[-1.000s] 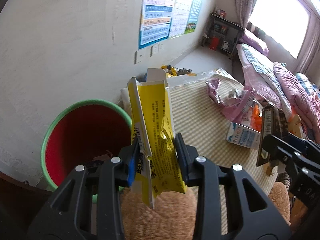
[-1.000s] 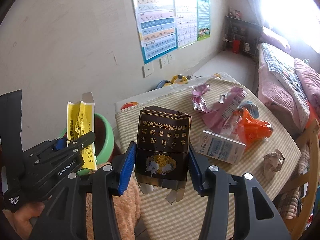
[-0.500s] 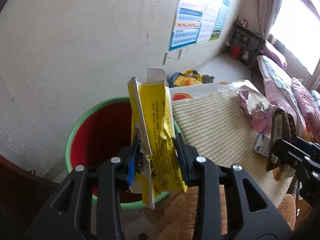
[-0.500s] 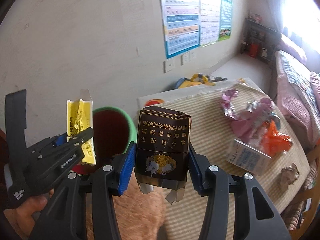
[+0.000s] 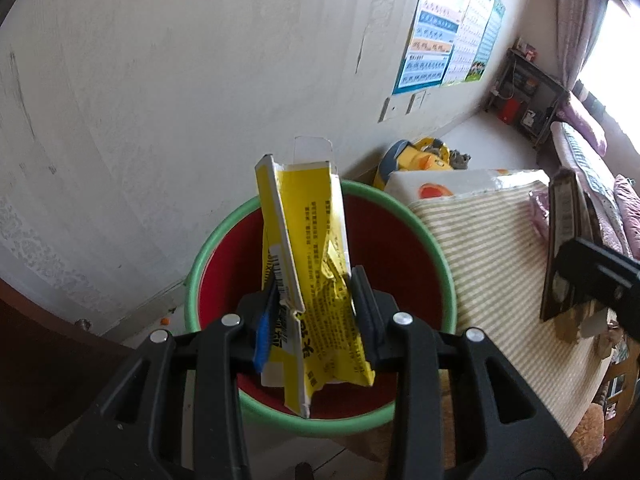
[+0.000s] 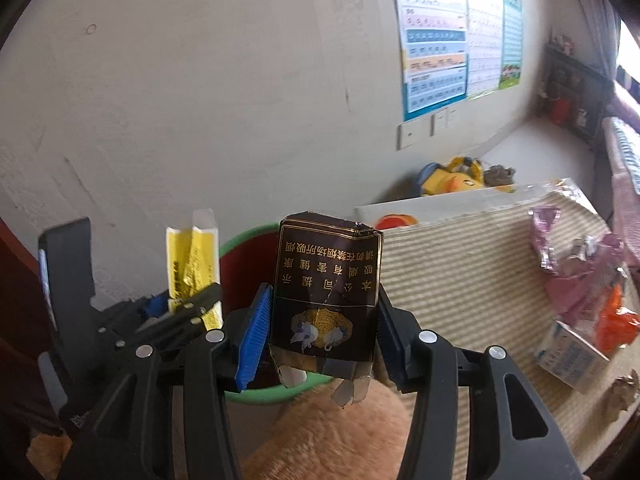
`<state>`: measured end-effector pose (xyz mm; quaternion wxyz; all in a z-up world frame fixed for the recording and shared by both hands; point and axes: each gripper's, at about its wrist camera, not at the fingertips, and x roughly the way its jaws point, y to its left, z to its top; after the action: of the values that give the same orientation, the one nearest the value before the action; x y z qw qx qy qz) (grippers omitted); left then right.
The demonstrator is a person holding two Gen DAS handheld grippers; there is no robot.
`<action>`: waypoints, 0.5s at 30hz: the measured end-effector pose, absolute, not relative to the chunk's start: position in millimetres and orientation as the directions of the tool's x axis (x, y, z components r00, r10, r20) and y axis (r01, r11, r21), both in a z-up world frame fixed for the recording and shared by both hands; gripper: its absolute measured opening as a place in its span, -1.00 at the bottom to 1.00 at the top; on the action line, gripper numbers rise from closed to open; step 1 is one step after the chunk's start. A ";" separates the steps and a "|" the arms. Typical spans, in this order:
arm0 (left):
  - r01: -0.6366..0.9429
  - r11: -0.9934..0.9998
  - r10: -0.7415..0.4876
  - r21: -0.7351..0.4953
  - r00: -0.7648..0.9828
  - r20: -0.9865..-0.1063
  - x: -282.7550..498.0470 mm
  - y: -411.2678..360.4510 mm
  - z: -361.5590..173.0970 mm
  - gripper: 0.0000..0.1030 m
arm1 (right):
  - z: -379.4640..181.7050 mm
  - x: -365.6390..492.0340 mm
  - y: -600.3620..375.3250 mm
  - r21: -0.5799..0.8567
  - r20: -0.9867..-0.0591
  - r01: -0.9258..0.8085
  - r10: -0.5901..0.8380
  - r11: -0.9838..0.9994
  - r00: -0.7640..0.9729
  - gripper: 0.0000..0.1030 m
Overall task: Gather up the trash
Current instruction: 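Carry the yellow packet and cigarette box over the red bucket and open both grippers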
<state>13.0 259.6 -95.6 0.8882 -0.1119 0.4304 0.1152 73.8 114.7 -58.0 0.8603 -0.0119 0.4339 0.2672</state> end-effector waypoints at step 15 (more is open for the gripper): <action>-0.321 0.938 0.083 -0.129 0.572 -0.816 11.1 275.4 -115.0 -0.35 | -72.5 87.8 137.0 0.220 -0.771 -0.506 0.466 0.834 0.433 -0.06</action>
<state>11.1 275.4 -115.0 0.8766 -0.1328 0.4479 0.1154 87.8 137.0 -72.5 0.8462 -0.0222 0.4483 0.2873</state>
